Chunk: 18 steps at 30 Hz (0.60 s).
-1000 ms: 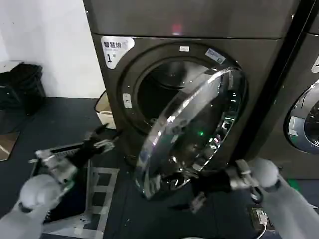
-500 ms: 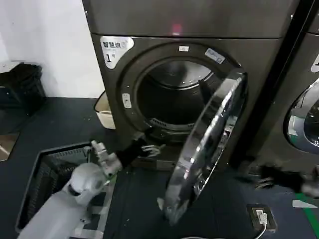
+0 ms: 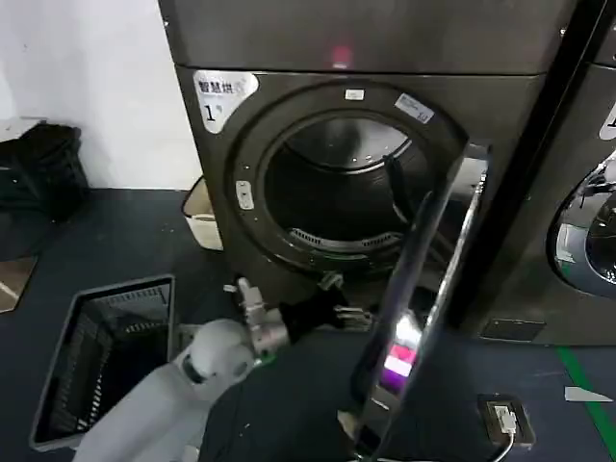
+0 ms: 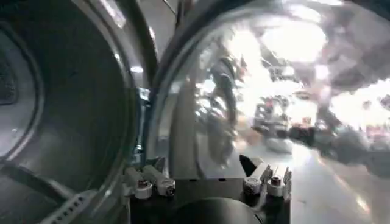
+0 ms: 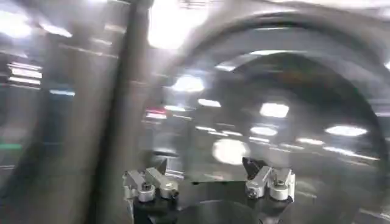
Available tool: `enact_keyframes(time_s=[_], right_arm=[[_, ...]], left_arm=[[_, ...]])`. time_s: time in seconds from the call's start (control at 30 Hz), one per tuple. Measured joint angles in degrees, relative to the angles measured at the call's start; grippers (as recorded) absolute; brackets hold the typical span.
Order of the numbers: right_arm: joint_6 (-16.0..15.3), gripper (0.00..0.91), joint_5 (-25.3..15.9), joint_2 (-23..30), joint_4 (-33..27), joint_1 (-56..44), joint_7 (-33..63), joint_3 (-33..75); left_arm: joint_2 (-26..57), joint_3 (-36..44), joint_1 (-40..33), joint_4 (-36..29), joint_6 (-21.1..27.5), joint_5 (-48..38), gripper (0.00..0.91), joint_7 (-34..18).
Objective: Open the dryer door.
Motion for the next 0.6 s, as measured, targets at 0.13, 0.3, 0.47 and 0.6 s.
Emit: enact_keyframes(time_s=[0.13, 0.3, 0.47, 0.6], right_arm=[[-0.2, 0.907, -2.43, 0.19, 1.71, -1.66, 3.7, 4.47], [-0.92, 0.907, -5.98, 0.22, 2.88, -3.32, 6.12, 8.75], [-2.2, 0.907, -5.85, 0.66, 4.09, -5.01, 6.87, 12.06], [-2.38, 0.907, -5.63, 1.28, 4.83, -6.04, 6.7, 13.53]], left_arm=[[-2.14, 3.08, -1.76, 1.36, -1.08, -0.04, 0.907, -0.43], [-6.45, 6.62, -3.91, 3.71, -0.89, 0.78, 0.907, -2.61], [-11.95, 9.95, -6.25, 7.26, -1.55, 3.59, 0.907, -6.44], [-16.55, 11.91, -8.43, 10.87, -2.5, 3.13, 0.907, -7.37]])
